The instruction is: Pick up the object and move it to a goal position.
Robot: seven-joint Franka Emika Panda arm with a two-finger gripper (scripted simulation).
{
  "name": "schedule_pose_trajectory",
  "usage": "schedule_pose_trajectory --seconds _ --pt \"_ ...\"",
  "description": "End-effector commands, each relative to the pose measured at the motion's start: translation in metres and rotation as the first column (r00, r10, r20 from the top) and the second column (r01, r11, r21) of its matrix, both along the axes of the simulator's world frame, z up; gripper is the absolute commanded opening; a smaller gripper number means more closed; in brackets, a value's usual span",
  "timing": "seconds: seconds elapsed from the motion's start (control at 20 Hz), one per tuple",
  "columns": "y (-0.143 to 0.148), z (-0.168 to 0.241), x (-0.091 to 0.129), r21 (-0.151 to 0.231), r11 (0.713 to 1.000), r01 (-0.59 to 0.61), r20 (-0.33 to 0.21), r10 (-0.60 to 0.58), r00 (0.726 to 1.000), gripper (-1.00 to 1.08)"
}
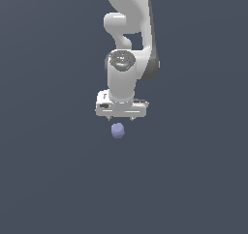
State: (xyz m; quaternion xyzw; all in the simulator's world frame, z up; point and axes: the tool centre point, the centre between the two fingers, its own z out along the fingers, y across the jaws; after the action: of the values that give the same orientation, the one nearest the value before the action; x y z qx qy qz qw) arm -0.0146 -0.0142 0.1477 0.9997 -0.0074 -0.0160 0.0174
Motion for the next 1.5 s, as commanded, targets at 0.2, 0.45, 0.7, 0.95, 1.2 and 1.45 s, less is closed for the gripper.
schedule_pose_trajectory --seconds 0.2,0.45,0.7,0.95,1.2,1.45 --pt "0.002 0.006 0.004 0.0 1.0 0.004 0.01 -0.004 1.0 1.0" --pt "0.005 0.017 0.011 -0.001 1.0 0.011 0.027 -0.011 1.0 1.0" --pt "0.004 0.014 0.01 0.0 1.0 0.005 0.025 -0.005 1.0 1.0" --pt "0.001 0.004 0.009 0.005 1.0 -0.024 0.025 0.023 0.999 1.0" --pt "-0.004 -0.014 0.007 0.014 0.997 -0.076 0.026 0.076 0.997 1.0" --pt "-0.011 -0.037 0.004 0.025 0.99 -0.142 0.028 0.141 0.99 1.0"
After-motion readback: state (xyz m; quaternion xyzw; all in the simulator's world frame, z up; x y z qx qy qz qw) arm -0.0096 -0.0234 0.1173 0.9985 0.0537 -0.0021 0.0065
